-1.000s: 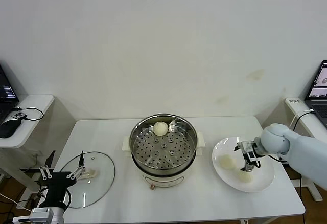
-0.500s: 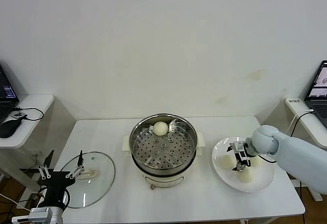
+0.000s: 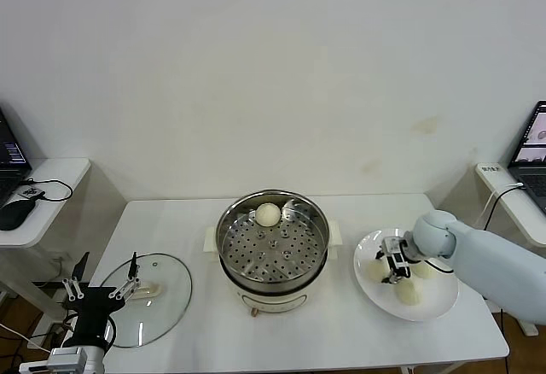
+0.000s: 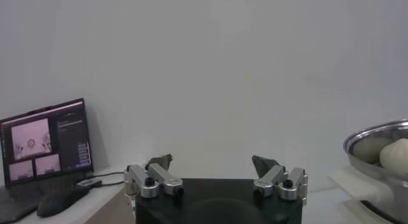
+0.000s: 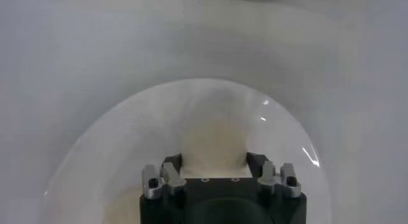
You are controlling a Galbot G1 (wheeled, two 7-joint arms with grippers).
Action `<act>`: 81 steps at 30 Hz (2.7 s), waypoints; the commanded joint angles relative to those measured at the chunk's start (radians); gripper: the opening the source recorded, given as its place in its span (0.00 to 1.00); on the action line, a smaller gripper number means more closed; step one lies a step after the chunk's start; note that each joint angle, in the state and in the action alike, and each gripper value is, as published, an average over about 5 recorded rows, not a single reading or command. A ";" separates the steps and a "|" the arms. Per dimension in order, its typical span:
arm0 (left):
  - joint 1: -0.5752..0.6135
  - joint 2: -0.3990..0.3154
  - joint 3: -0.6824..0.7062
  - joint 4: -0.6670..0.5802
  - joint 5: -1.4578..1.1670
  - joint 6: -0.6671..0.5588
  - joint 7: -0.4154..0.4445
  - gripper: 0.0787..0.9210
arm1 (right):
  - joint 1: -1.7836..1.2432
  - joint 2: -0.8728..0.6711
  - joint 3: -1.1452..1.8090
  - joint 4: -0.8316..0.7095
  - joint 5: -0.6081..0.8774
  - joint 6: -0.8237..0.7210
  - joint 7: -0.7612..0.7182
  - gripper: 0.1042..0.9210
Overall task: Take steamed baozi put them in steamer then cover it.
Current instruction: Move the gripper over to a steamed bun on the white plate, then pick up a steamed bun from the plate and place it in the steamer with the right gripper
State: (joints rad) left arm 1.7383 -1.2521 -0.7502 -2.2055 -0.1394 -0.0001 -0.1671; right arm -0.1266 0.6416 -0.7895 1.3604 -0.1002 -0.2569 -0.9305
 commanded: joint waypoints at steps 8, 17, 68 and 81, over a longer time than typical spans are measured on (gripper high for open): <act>-0.003 0.000 0.005 -0.004 -0.002 0.000 0.000 0.88 | 0.151 -0.069 -0.043 0.082 0.075 -0.022 -0.032 0.61; -0.019 0.010 0.023 0.003 -0.004 0.001 0.000 0.88 | 0.681 -0.138 -0.340 0.254 0.322 -0.128 -0.054 0.63; -0.052 0.002 0.005 0.032 -0.009 -0.016 -0.003 0.88 | 0.511 0.714 -0.460 -0.076 0.684 -0.469 0.281 0.63; -0.048 -0.002 0.006 0.022 -0.008 -0.013 -0.002 0.88 | 0.720 0.528 -0.479 0.089 0.658 -0.461 0.124 0.88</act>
State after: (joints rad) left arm 1.6895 -1.2550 -0.7441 -2.1831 -0.1474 -0.0136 -0.1700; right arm 0.4968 1.2477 -1.2611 1.3816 0.5592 -0.7134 -0.7349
